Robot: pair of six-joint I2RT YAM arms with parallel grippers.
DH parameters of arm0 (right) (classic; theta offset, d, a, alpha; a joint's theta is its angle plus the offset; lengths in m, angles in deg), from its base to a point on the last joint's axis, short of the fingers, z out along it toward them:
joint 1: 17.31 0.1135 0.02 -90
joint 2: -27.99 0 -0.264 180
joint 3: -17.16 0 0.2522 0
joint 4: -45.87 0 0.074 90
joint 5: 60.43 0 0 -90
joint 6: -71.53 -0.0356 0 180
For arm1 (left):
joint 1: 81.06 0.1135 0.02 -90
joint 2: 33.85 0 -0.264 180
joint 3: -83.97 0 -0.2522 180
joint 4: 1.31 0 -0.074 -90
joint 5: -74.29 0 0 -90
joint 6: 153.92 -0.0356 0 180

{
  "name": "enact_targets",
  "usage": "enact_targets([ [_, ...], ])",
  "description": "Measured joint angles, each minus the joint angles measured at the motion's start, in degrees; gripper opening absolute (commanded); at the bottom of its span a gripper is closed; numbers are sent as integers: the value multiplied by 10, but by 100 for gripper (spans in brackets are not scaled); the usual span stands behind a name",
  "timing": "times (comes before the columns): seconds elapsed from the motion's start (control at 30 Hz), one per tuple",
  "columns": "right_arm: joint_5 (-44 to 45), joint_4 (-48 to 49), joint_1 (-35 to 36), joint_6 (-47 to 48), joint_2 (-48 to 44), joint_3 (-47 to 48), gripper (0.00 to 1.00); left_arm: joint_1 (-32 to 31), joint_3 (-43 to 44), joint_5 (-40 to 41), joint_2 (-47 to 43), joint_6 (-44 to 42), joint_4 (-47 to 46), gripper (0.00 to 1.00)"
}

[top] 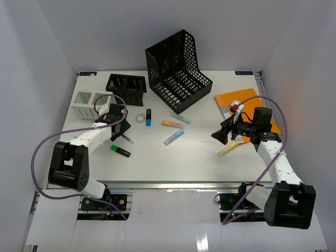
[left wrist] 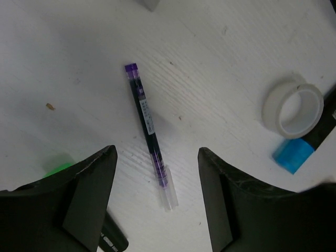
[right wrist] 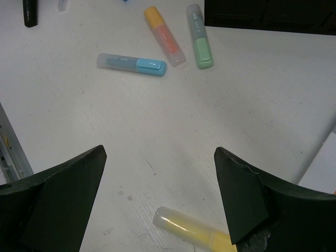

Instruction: Organize the desk

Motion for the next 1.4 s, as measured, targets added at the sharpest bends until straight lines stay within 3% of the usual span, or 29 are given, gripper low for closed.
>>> enact_targets([
  [0.1,3,-1,0,0,0,0,90,0,7,13,28,11,5,57],
  [0.4,6,-3,0,0,0,0,90,0,33,25,84,23,17,51],
  [0.9,8,-4,-4,0,0,0,90,0,33,36,91,20,18,22],
  [1.17,8,-4,-4,0,0,0,90,-2,33,22,87,-4,17,1],
  [1.4,8,-3,-6,0,0,0,90,-32,57,-12,58,-43,20,0],
])
